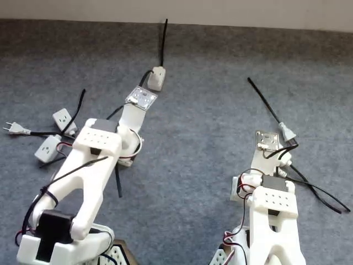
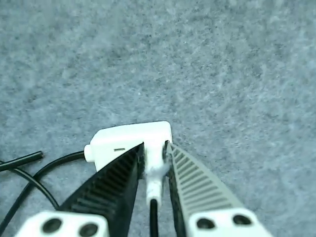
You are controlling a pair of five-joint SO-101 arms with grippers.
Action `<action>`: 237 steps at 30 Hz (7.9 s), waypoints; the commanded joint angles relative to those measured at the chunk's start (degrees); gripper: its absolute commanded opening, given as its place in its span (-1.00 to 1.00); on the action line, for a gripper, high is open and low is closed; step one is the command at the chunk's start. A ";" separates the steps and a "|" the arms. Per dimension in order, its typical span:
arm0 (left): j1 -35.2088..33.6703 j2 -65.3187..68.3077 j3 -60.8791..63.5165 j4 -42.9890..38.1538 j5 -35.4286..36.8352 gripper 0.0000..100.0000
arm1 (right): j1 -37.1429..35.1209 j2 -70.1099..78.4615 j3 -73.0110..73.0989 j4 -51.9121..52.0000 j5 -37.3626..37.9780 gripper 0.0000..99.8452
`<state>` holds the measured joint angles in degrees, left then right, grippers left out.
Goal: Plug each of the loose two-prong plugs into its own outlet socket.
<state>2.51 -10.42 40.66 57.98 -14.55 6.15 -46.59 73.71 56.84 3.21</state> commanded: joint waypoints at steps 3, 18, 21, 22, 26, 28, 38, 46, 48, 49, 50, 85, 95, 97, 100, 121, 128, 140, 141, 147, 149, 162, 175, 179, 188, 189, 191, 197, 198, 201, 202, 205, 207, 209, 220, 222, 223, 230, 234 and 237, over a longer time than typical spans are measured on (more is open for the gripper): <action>-2.24 -0.57 -2.33 3.60 -1.32 -0.69 | 0.48 -0.48 -0.13 -0.84 0.00 -0.99; -2.51 -0.04 -25.01 23.30 -33.49 -0.49 | 0.48 -0.48 -0.13 -0.84 0.00 -0.99; -2.59 -0.04 -21.05 23.38 -47.47 -0.49 | 0.48 -0.48 -0.13 -0.84 0.00 -0.99; -2.59 -0.04 -19.47 23.38 -51.52 -0.50 | 0.48 -0.48 -0.13 -0.84 0.00 -0.99; -3.38 -0.04 -15.96 23.30 -66.64 -0.50 | 0.48 -0.48 -0.13 -0.84 0.00 -0.99; -4.62 0.04 -15.96 23.30 -71.65 -0.50 | 0.48 -0.48 -0.13 -0.84 0.00 -0.99; -8.40 5.14 -15.69 15.03 -77.54 -0.50 | 0.48 -0.48 -0.13 -0.84 0.00 -0.99; -8.31 16.92 -19.12 12.40 -76.84 -0.50 | 0.48 -0.48 -0.13 -0.84 0.00 -0.99; -8.40 18.15 -21.41 12.22 -73.23 -0.51 | 0.48 -0.48 -0.13 -0.84 0.00 -0.99; -8.22 18.95 -22.64 12.22 -71.21 -0.56 | 0.48 -0.48 -0.13 -0.84 0.00 -0.99; -8.13 19.74 -23.87 12.22 -69.71 -0.62 | 0.48 -0.48 -0.13 -0.84 0.00 -0.99; 2.77 72.92 -108.18 6.15 -4.92 -0.91 | 0.31 -0.84 6.11 -9.10 0.09 -0.99; -2.24 84.62 -132.88 16.62 -4.92 -0.27 | 0.22 -0.84 6.55 -9.45 0.09 -0.98; -3.30 83.82 -136.84 19.43 -4.92 -0.27 | 0.22 -0.84 6.55 -9.54 0.09 -0.98; -5.41 78.37 -135.96 20.48 -4.92 -0.26 | 0.22 -0.84 6.55 -9.54 0.09 -0.98; -31.87 62.81 -128.04 44.04 0.62 -0.27 | 0.13 -0.84 6.73 -9.63 0.09 -0.98; -36.97 56.04 -106.42 44.13 -4.04 -0.27 | 0.13 -0.84 6.81 -9.63 0.09 -0.98; -38.29 34.68 -70.73 41.32 -25.76 -0.27 | 0.13 -0.84 6.90 -9.63 0.09 -0.98; -39.08 34.68 -68.97 39.91 -28.13 -0.27 | 0.13 -0.84 6.90 -9.63 0.09 -0.98; -43.30 34.59 -60.62 32.97 -36.92 -0.27 | 0.13 -0.84 6.90 -9.63 0.09 -0.98; -43.65 34.59 -58.51 30.68 -38.15 -0.27 | 0.13 -0.84 6.90 -9.63 0.09 -0.98; -42.07 34.59 -45.23 21.19 -41.41 -0.68 | 0.13 -0.84 6.90 -9.63 0.09 -0.98; -41.01 34.68 -41.36 10.46 -41.49 -0.81 | 0.13 -0.84 6.90 -9.63 0.09 -0.98; -41.27 34.68 -38.90 6.95 -45.19 -0.76 | 0.13 -0.84 6.90 -9.63 0.09 -0.98; -44.44 34.68 -38.20 6.59 -51.52 -0.50 | 0.13 -0.84 6.90 -9.63 0.09 -0.98; -44.44 34.68 -38.02 6.59 -52.04 -0.50 | 0.13 -0.84 6.90 -9.63 0.09 -0.98; -44.44 34.77 -38.02 6.59 -52.40 -0.50 | 0.13 -0.84 6.90 -9.63 0.09 -0.98; -44.26 34.59 -38.55 6.68 -52.31 -0.51 | 0.13 -0.84 6.90 -9.63 0.09 -0.98; -44.26 34.24 -38.55 6.77 -52.31 -0.53 | 0.13 -0.84 6.90 -9.63 0.09 -0.98; -44.00 33.98 -38.64 7.03 -52.31 -0.68 | 0.13 -0.84 6.90 -9.63 0.09 -0.98; -44.00 33.98 -38.64 7.03 -52.31 -0.74 | 0.13 -0.84 6.90 -9.63 0.09 -0.98; -44.00 32.84 -38.46 7.03 -52.22 -0.91 | 0.13 -0.84 6.90 -9.63 0.09 -0.98; -44.00 31.52 -38.37 7.03 -49.14 -0.91 | 0.13 -0.84 6.90 -9.63 0.09 -0.98; -43.91 29.76 -38.37 7.12 -45.45 -0.91 | 0.13 -0.84 6.90 -9.63 0.09 -0.98; -34.07 11.65 -38.02 34.81 -45.19 -0.91 | 0.13 -0.84 6.90 -9.63 0.09 -0.98; -31.25 8.40 -38.02 39.47 -44.84 -0.91 | 0.13 -0.84 6.90 -9.63 0.09 -0.98; -29.58 6.90 -38.02 41.05 -43.34 -0.91 | 0.13 -0.84 6.90 -9.63 0.09 -0.98; -11.65 2.24 -30.20 42.55 -29.01 -0.91 | 0.13 -0.84 6.90 -9.63 0.09 -0.98; 2.95 2.24 -25.71 42.46 -18.90 -0.91 | 0.13 -0.84 6.90 -9.63 0.09 -0.98; 12.00 2.33 -24.13 40.79 -12.84 -0.91 | 0.13 -0.84 6.90 -9.63 0.09 -0.98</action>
<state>5.32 -5.85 15.78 99.65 -32.57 6.15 -46.86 80.31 48.66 3.21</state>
